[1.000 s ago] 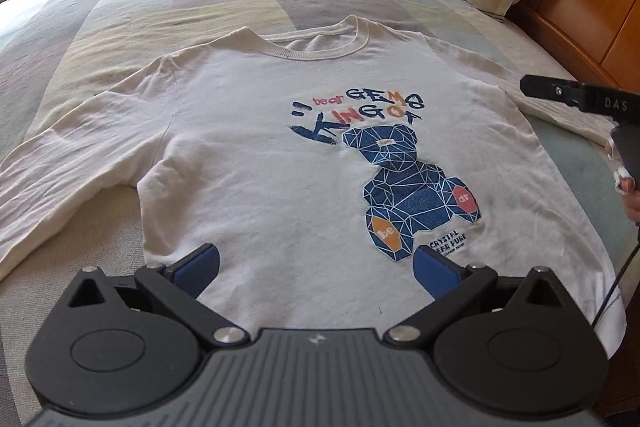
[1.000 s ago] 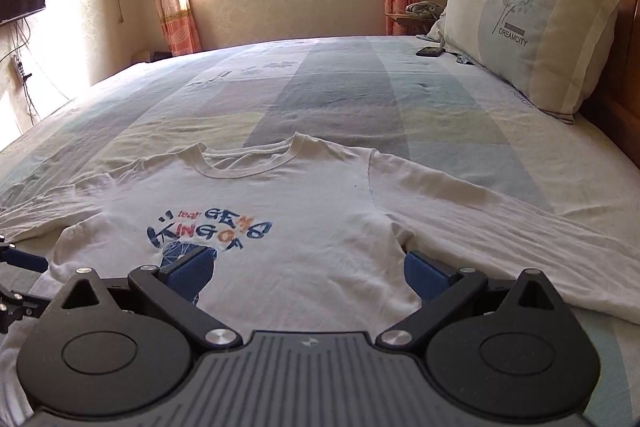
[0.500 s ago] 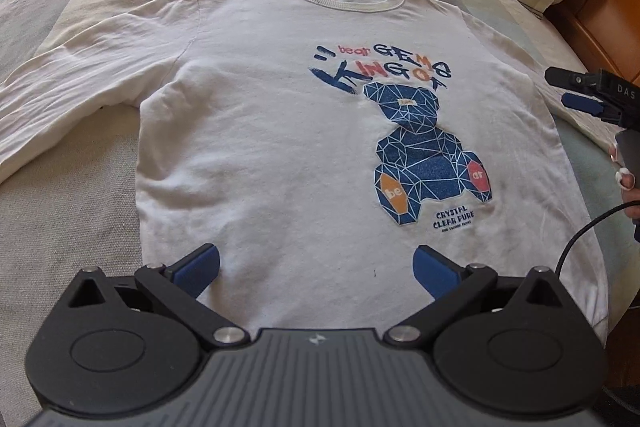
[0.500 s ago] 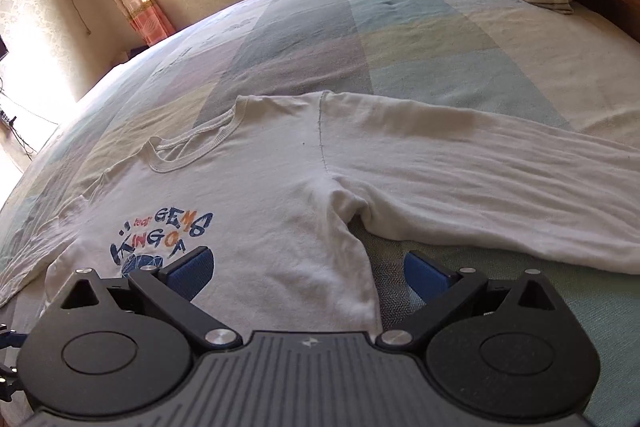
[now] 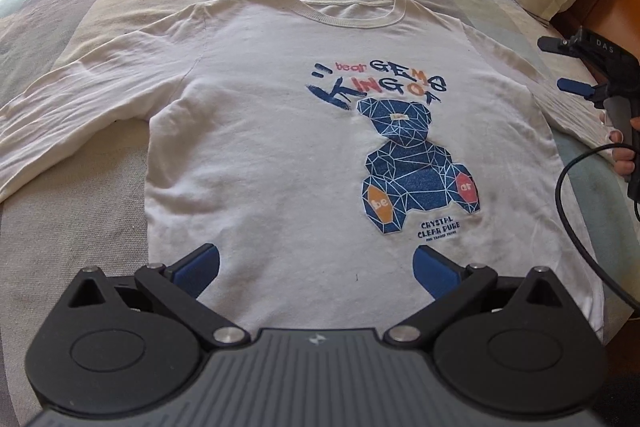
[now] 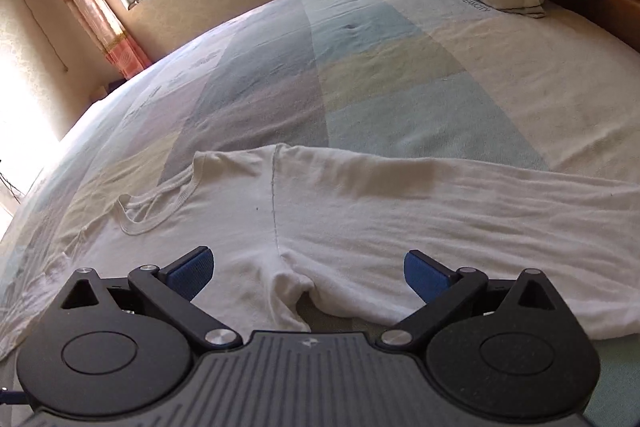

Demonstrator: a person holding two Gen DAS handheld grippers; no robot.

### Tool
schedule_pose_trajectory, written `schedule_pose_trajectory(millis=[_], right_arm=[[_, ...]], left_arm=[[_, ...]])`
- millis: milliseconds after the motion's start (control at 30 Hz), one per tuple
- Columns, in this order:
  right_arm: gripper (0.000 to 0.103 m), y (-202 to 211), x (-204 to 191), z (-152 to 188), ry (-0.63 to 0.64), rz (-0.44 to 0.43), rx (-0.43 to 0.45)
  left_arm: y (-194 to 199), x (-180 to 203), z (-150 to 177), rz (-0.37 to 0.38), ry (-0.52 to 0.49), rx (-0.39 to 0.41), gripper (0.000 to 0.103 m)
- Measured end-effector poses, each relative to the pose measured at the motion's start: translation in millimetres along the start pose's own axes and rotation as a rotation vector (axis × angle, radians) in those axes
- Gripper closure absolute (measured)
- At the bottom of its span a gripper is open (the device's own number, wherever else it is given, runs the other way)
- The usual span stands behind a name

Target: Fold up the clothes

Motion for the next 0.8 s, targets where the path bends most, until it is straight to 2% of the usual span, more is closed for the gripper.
schedule_pose_trajectory(millis=[67, 133, 267, 367, 500, 667, 733, 800], right_arm=[[0.000, -13.5, 4.3, -22.6, -0.042, -0.068, 0.025], [0.000, -37.9, 9.4, -37.6, -0.088, -0.154, -0.017], [0.000, -90.0, 23.6, -44.8, -0.122, -0.110, -0.080], [0.000, -97.6, 30.4, -50.5, -0.099, -0.079, -0.031], [0.000, -73.6, 28.9, -51.2, -0.100, -0.010, -0.011], [0.000, -32.1, 27.7, -18.0, 0.031, 0.143, -0.018], [0.000, -16.4, 41.1, -1.8, 0.066, 0.194, -0.013], [0.000, -3.0, 63.6, 9.1, 0.040, 0.210, -0.015]], left_arm=[[3.9, 1.5, -0.6, 0.006, -0.001, 0.013, 0.001], [6.5, 1.8, 0.2, 0.002, -0.003, 0.020, 0.001], [8.1, -4.6, 5.1, -0.024, 0.031, 0.015, 0.001], [7.5, -7.8, 7.9, -0.033, 0.047, 0.006, 0.001], [4.5, -7.0, 6.6, -0.028, 0.045, 0.002, 0.001], [-6.3, 8.3, -0.7, -0.016, -0.015, -0.018, 0.001], [-9.4, 16.4, -2.9, -0.009, -0.050, -0.025, 0.001], [-11.8, 21.4, -4.5, -0.002, -0.067, -0.031, 0.001]])
Point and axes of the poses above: each gripper's, at about its wrist camera, not at the fingertips, and y roughly against the way its jaws point, x to its right, z to its underside, the point moved 2 cm from there along -y, roughly the way its jaws point, and after that the axes turned 1 degree about x, right-handed, at the moved point
